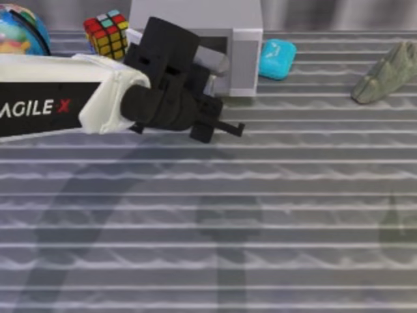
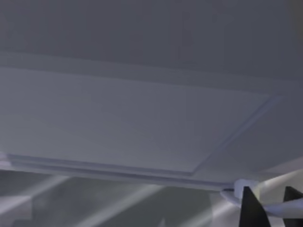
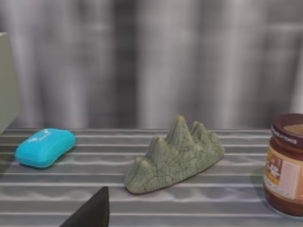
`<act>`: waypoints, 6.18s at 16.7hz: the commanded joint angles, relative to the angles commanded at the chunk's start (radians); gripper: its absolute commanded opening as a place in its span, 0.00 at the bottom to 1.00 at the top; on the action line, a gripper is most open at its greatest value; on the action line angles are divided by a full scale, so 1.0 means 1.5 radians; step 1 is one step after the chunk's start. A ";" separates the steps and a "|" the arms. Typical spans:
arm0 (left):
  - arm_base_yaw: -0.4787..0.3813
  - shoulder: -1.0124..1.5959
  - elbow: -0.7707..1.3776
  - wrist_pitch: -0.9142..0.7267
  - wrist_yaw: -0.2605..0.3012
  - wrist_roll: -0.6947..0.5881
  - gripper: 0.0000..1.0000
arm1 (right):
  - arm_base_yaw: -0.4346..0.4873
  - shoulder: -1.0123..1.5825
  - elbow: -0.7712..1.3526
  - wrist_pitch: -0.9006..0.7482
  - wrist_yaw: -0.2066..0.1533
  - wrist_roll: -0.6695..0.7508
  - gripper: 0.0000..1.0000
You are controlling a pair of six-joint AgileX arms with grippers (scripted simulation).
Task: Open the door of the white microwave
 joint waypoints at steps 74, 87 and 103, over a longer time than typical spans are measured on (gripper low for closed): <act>0.032 -0.035 -0.047 0.006 0.072 0.084 0.00 | 0.000 0.000 0.000 0.000 0.000 0.000 1.00; 0.048 -0.049 -0.061 0.004 0.105 0.122 0.00 | 0.000 0.000 0.000 0.000 0.000 0.000 1.00; 0.052 -0.051 -0.066 0.003 0.112 0.131 0.00 | 0.000 0.000 0.000 0.000 0.000 0.000 1.00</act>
